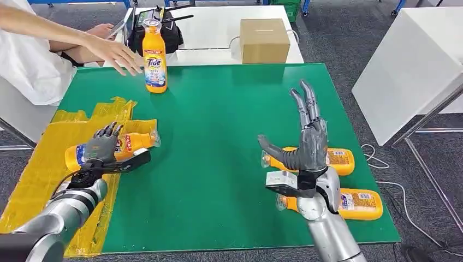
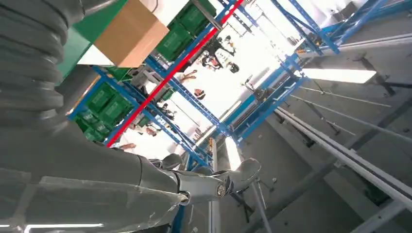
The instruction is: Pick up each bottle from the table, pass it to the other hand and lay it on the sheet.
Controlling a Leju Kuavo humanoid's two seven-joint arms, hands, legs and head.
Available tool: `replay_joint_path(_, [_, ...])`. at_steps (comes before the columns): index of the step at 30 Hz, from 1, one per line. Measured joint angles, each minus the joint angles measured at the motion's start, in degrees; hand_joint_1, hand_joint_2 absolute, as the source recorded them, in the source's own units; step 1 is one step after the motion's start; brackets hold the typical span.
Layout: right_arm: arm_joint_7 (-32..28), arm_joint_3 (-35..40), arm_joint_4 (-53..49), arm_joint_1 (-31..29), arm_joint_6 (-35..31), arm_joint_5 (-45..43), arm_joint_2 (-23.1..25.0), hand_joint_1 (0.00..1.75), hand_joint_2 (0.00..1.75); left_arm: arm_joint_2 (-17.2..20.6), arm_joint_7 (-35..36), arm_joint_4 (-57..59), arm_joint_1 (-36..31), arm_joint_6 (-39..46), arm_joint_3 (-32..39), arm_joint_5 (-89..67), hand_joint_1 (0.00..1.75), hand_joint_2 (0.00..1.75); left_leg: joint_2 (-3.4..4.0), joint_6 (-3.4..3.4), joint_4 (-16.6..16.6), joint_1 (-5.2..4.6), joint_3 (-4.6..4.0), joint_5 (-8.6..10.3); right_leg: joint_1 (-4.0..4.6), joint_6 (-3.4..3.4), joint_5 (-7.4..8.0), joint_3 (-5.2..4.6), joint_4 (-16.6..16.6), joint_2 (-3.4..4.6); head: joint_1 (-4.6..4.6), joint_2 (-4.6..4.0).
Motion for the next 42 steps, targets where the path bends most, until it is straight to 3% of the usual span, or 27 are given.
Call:
replay_joint_path(13, [0.04, -0.07, 0.76, -0.28, 0.0, 0.18, 0.02, 0.0, 1.75, -0.42, -1.82, 0.11, 0.13, 1.12, 1.45, 1.16, 0.0, 1.75, 0.0, 0.0, 0.0, 0.0, 0.0, 0.0, 0.0, 0.0, 0.0, -0.01, 0.0, -0.01, 0.0, 0.0])
replay_joint_path(18, [0.81, -0.63, 0.74, -0.11, -0.35, 1.6, 0.0, 0.0, 1.75, -2.14, -16.7, -1.27, 0.51, 8.37, 5.73, 10.88, 0.0, 1.75, -0.03, 0.0, 0.02, 0.0, 0.0, 0.0, -0.01, 0.0, 0.0, -0.02, -0.02, -0.04, 0.0, 0.0])
replay_joint_path(21, [2.5, -1.23, 0.72, 0.32, -0.79, 4.62, -0.29, 0.0, 1.75, -4.56, -29.94, -4.38, 1.44, 7.72, 9.2, 21.86, 0.0, 1.75, -0.02, 0.0, 0.02, -0.04, 0.0, 0.0, -0.09, 0.01, 0.0, -0.01, -0.02, -0.04, 0.0, 0.0])
replay_joint_path(24, [5.39, -2.6, 0.7, 0.51, -0.64, 9.54, -1.2, 0.0, 1.75, -7.67, -36.34, -11.44, 4.25, 4.92, 10.49, 30.35, 0.0, 1.75, -0.02, 0.01, 0.03, -0.07, -0.01, 0.0, -0.11, 0.02, 0.01, 0.0, -0.03, -0.04, 0.02, 0.0])
replay_joint_path(30, [9.05, -5.03, 1.47, -1.8, 1.86, 14.51, -2.19, 0.0, 1.75, -12.68, -37.11, -25.62, 9.46, 0.76, 9.49, 38.73, 0.0, 1.75, -0.02, 0.03, 0.04, -0.12, -0.01, -0.02, -0.12, 0.04, 0.02, 0.0, -0.04, -0.03, 0.0, 0.0])
replay_joint_path(36, [9.68, -6.14, 2.6, -3.19, 2.3, 15.58, -2.38, 0.0, 1.75, -14.03, -38.66, -31.77, 11.71, 0.09, 8.59, 43.25, 0.0, 1.75, -0.01, 0.02, 0.04, -0.02, 0.01, -0.01, -0.05, 0.03, 0.02, -0.01, -0.01, -0.03, -0.02, 0.0])
replay_joint_path(42, [13.04, -6.99, 4.06, -4.47, 4.34, 19.14, -3.04, 0.0, 1.75, -14.99, -38.69, -37.76, 13.79, -6.92, 7.67, 48.37, 0.0, 1.75, -0.01, 0.02, 0.04, -0.01, 0.0, -0.01, -0.03, 0.03, 0.02, -0.01, -0.01, -0.02, -0.02, 0.0])
